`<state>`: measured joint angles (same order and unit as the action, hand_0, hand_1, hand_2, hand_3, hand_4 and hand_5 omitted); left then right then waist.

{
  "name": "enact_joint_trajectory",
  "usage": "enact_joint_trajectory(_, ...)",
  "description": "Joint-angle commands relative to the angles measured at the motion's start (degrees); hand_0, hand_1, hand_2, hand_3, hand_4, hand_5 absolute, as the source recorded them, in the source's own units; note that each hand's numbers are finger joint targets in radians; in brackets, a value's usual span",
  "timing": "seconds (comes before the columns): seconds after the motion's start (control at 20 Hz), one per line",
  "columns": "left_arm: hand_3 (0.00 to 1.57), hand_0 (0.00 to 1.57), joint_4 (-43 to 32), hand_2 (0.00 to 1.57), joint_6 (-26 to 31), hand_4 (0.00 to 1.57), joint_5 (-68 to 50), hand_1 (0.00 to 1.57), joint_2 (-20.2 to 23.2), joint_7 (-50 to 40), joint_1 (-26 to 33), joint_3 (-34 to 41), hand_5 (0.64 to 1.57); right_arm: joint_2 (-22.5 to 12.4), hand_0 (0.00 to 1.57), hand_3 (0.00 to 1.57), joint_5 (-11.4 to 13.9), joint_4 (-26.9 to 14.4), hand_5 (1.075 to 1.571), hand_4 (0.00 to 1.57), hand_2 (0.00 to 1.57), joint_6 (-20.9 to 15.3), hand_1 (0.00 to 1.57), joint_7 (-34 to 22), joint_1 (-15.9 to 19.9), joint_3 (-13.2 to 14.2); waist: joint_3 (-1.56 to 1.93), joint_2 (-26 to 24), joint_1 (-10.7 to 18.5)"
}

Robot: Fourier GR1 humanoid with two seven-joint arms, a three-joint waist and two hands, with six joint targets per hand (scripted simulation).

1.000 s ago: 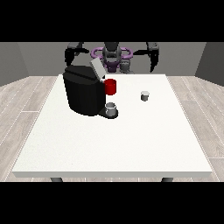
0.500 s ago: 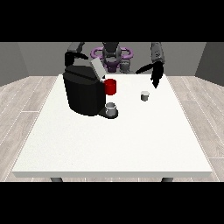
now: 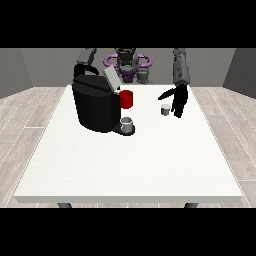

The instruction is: Insert the coffee pod into the coffee machine and close the lid

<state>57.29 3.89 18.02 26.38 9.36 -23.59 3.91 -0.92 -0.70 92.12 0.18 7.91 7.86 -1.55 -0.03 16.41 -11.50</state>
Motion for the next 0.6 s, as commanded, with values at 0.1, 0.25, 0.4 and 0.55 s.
enact_joint_trajectory(0.1,0.0,0.0,-9.9,0.0,4.2,0.0,2.3,0.0,4.4,0.9,-5.1,0.7,1.571,0.2,0.0,0.0,1.3,0.1,1.571,0.49,0.0,-1.7,0.0,-1.9,1.7,-0.5,-0.01,3.0,-0.3)
enact_joint_trajectory(0.25,0.0,0.0,-10.5,0.0,4.4,0.0,5.0,0.0,4.3,-2.9,-7.1,-1.1,1.571,-1.5,0.0,0.0,-1.2,-4.3,1.571,0.45,0.0,-0.5,0.0,-1.4,3.3,3.2,0.04,1.5,0.0)
enact_joint_trajectory(0.4,0.0,0.0,-15.4,0.0,4.7,0.0,6.5,0.0,6.3,5.3,-7.3,-0.9,1.571,-0.2,0.0,0.0,0.5,-1.9,1.571,0.52,0.0,-2.4,0.0,-0.1,2.6,1.8,-0.02,4.6,0.2)
enact_joint_trajectory(0.55,0.0,0.0,-16.6,0.0,3.6,0.0,8.6,0.0,3.4,-0.4,-11.8,-2.1,1.571,-0.1,0.0,0.0,1.4,-5.1,1.571,0.41,0.0,-2.7,0.0,0.1,5.0,1.8,0.02,4.5,-0.5)
